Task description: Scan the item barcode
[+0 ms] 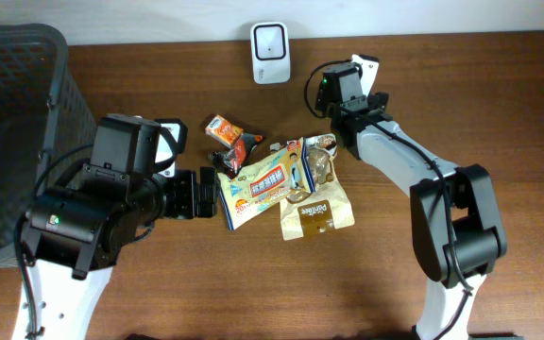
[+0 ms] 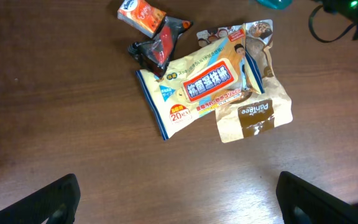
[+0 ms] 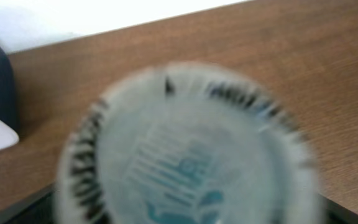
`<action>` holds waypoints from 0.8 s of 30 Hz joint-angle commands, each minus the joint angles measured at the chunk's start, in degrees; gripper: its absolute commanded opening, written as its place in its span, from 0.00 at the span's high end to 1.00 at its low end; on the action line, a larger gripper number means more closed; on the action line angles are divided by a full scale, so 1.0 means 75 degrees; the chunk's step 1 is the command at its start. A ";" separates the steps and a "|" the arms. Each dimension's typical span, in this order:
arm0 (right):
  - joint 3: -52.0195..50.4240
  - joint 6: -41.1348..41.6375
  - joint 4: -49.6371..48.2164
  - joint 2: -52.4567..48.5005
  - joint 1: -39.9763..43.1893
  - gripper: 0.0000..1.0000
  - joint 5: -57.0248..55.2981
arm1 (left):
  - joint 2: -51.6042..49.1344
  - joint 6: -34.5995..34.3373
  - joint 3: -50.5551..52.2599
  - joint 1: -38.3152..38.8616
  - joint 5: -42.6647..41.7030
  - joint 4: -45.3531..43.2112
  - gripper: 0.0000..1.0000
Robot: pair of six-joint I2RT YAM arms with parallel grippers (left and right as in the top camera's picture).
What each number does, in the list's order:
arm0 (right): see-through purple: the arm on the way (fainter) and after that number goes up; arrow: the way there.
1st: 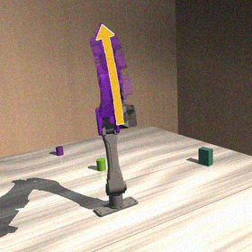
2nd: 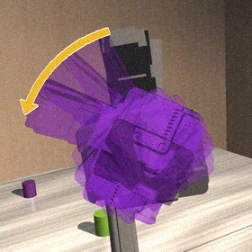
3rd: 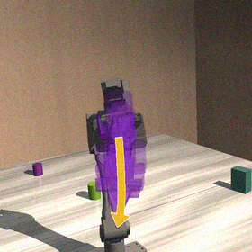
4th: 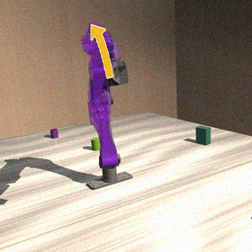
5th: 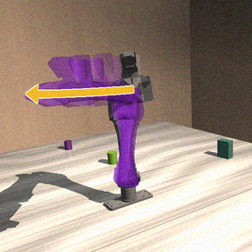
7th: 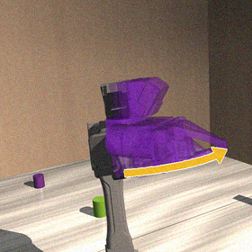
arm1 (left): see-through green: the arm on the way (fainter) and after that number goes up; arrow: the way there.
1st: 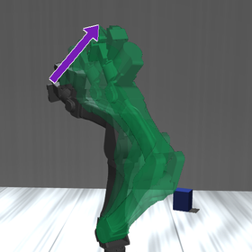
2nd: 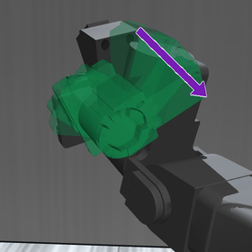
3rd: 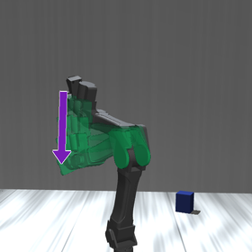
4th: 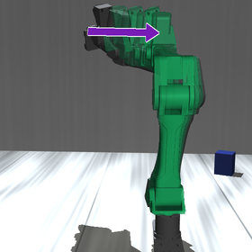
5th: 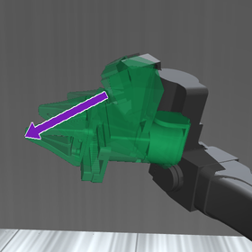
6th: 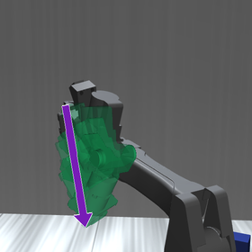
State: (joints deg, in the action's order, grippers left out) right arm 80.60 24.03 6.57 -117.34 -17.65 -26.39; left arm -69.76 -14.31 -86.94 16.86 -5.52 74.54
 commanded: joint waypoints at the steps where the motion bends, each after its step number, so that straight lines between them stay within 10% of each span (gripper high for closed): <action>1: -0.0032 -0.0035 -0.0041 -0.0178 0.0017 0.01 0.0093 | 0.0009 0.0093 -0.0047 -0.0017 0.0061 0.0015 0.01; 13: -0.0032 -0.0035 -0.0458 -0.0175 0.0020 0.01 -0.0172 | 0.0009 0.0093 -0.0047 -0.0017 0.0058 0.0015 0.01; 24: -0.0023 -0.0035 -0.0449 -0.0143 0.0020 0.21 -0.0189 | 0.0009 0.0093 -0.0047 -0.0017 0.0058 0.0015 0.01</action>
State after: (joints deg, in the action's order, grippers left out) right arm 80.58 23.73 3.33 -118.10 -17.65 -26.92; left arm -69.78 -14.31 -86.94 16.86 -5.52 74.54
